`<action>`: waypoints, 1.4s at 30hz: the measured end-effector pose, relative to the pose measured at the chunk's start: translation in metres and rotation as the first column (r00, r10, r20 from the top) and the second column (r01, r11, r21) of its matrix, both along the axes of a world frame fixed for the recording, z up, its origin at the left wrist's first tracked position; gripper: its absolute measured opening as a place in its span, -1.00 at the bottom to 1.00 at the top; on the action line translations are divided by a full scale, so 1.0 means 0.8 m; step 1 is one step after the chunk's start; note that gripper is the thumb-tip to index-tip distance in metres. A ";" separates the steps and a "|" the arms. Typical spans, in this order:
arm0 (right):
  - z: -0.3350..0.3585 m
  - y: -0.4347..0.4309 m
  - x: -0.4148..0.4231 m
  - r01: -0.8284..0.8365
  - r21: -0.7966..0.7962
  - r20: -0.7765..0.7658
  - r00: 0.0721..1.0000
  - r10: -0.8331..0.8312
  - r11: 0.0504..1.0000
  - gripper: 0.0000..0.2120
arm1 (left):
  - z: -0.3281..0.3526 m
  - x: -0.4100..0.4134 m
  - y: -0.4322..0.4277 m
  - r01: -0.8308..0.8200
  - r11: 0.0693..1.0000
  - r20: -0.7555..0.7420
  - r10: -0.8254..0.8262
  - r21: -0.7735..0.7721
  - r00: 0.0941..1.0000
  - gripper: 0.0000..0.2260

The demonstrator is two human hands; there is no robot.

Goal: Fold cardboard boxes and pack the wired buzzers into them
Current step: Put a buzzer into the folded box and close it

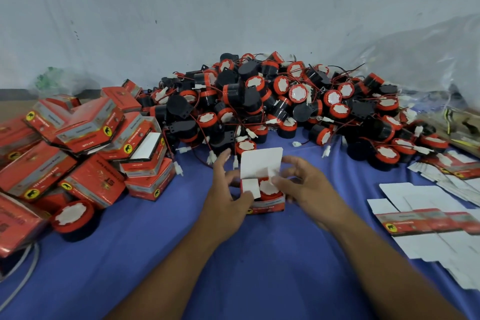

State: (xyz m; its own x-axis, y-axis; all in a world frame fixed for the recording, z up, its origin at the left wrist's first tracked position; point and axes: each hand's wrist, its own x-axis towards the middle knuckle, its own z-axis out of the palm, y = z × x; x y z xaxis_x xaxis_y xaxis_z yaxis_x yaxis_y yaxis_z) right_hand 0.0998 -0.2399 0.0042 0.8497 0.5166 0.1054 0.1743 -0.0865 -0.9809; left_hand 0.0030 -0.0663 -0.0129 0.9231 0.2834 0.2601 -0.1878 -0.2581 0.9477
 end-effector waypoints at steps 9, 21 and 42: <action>0.006 -0.008 -0.006 -0.121 -0.305 0.363 0.902 0.232 0.945 -0.65 | 0.002 -0.010 0.007 -0.038 0.963 0.047 0.026 0.266 0.999 -0.77; 0.011 -0.016 -0.006 -0.089 -0.318 0.537 0.804 0.256 0.944 -0.67 | 0.004 -0.014 0.023 0.114 0.959 -0.007 -0.116 0.258 0.993 -0.66; -0.013 0.002 -0.024 0.020 -0.595 0.640 0.617 0.459 0.803 -0.39 | 0.001 -0.017 0.035 0.134 0.918 -0.055 -0.122 0.373 0.991 -0.60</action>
State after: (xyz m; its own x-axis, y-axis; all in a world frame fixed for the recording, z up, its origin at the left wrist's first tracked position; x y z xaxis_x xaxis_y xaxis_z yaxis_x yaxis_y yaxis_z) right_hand 0.0804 -0.2385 -0.0059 0.4514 0.8449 0.2872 0.8777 -0.3622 -0.3139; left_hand -0.0105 -0.0385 -0.0117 0.9539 0.0499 0.2958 -0.2158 -0.5710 0.7921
